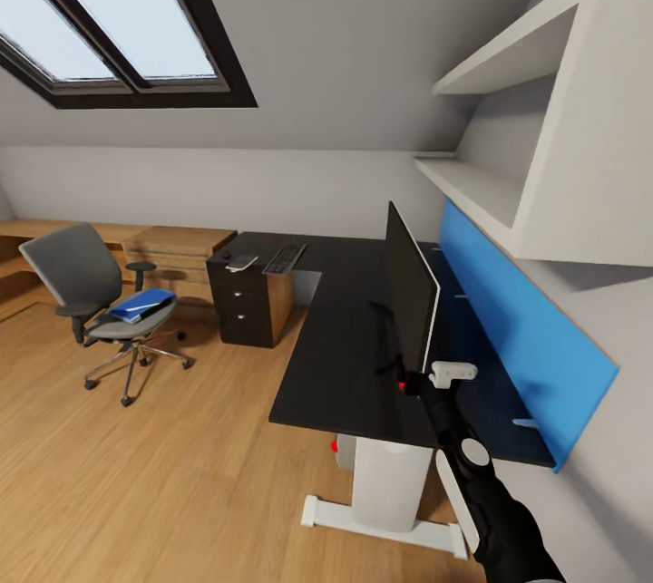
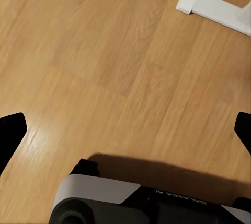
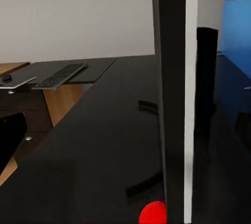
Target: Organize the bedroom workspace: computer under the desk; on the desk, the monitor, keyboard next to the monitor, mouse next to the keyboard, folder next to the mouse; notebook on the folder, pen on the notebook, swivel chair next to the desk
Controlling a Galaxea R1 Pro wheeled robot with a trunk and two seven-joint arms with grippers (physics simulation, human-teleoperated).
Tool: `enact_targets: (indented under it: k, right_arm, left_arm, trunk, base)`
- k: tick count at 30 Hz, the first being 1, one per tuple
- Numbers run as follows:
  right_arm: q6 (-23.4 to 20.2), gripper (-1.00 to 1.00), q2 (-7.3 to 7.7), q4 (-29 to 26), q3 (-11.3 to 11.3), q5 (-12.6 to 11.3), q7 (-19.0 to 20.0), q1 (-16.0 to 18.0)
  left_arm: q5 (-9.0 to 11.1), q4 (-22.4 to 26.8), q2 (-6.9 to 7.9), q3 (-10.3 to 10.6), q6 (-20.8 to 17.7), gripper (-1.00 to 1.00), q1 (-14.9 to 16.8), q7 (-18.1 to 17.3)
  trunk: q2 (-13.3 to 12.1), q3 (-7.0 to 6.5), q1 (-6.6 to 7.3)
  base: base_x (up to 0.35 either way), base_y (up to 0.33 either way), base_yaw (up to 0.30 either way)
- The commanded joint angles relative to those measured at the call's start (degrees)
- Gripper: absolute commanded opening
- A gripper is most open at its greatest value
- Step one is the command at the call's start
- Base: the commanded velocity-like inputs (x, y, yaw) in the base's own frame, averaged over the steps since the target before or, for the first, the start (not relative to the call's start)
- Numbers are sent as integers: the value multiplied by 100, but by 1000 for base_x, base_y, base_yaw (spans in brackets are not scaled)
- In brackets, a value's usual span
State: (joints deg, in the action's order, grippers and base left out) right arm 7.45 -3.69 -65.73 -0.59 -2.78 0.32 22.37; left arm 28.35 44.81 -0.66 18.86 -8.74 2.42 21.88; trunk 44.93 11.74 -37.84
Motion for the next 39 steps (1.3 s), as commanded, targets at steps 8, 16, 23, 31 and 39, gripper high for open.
enact_targets:
  k: [8,16,23,31,39]
  right_arm:
    - [19,100,4,7,-2,-29,11,4]
    - [19,100,2,7,-2,-29,12,2]
    - [19,100,0,7,-2,-29,12,3]
    - [19,100,0,14,-2,-23,12,-3]
    - [19,100,4,20,-2,-29,23,0]
  left_arm:
    - [42,5,4,29,-17,100,4,45]
    - [46,8,6,30,-16,100,4,45]
    - [47,4,4,29,-21,100,4,45]
    - [39,-100,4,30,-15,100,4,45]
    - [47,-104,5,30,-22,100,4,45]
  trunk:
    - [6,8,-4]
    - [6,8,-4]
    - [6,8,-4]
    - [6,8,-4]
    - [6,8,-4]
  base:
    - [211,63,0]
    - [45,120,0]
    - [13,42,0]
    - [0,31,0]
    - [-175,0,0]
